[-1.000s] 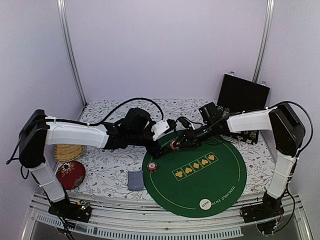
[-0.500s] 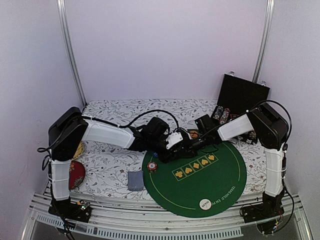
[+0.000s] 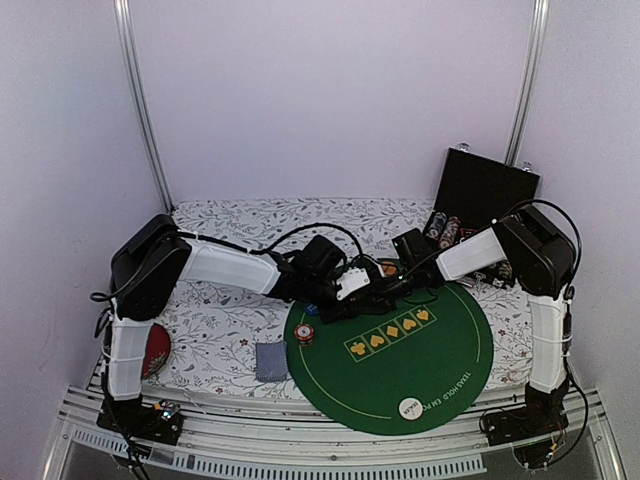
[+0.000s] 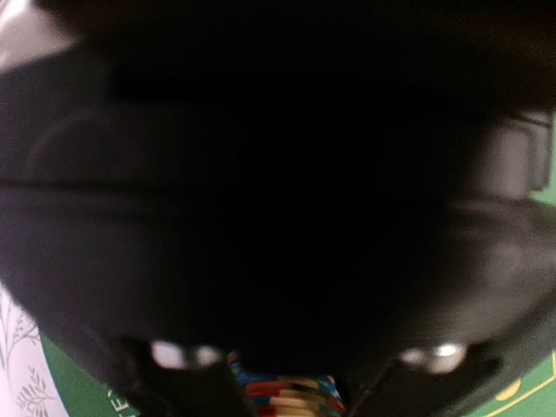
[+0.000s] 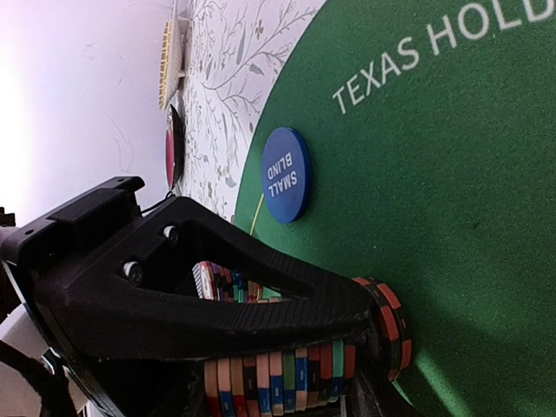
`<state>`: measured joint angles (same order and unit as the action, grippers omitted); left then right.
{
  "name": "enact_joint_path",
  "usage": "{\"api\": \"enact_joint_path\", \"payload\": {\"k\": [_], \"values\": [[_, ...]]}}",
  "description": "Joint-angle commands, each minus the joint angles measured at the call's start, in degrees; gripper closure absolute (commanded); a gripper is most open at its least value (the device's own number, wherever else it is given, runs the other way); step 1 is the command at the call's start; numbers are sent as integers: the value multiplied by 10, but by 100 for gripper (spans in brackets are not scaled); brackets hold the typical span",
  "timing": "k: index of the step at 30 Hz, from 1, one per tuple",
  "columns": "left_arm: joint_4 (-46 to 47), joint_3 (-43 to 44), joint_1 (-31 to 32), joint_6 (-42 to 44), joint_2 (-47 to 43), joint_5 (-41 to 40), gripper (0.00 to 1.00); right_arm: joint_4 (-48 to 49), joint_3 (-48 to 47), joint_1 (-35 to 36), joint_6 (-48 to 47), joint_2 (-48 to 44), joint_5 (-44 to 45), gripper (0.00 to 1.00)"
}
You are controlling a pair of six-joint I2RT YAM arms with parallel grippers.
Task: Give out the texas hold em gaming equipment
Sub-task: Pass from the right arm to the left
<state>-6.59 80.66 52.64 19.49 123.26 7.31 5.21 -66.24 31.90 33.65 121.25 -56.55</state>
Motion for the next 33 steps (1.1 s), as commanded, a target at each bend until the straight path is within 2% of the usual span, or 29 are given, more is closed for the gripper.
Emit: {"api": "enact_joint_path", "payload": {"k": [1, 5, 8, 16, 19, 24, 27, 33], "values": [[-29, 3, -1, -4, 15, 45, 77, 12, -6, -8, -15, 4, -1, 85], [-32, -4, -3, 1, 13, 44, 100, 2, -4, -18, -16, 2, 0, 69], [-47, -1, -4, 3, 18, 39, 100, 1, 8, -26, -17, -9, 2, 58], [-83, 8, -14, 6, 30, 31, 100, -10, 47, -60, -31, -45, -5, 49], [-85, 7, -18, 3, 30, 34, 100, -25, 50, -72, -44, -47, -7, 41], [-81, 19, -16, -1, 34, 36, 100, -42, 50, -82, -55, -59, -6, 40], [-124, 54, -9, 5, 46, 23, 100, -74, 47, -94, -72, -87, 7, 40], [-186, 78, 0, 4, 61, -16, 100, -165, 52, -140, -131, -154, 91, 38]]}}
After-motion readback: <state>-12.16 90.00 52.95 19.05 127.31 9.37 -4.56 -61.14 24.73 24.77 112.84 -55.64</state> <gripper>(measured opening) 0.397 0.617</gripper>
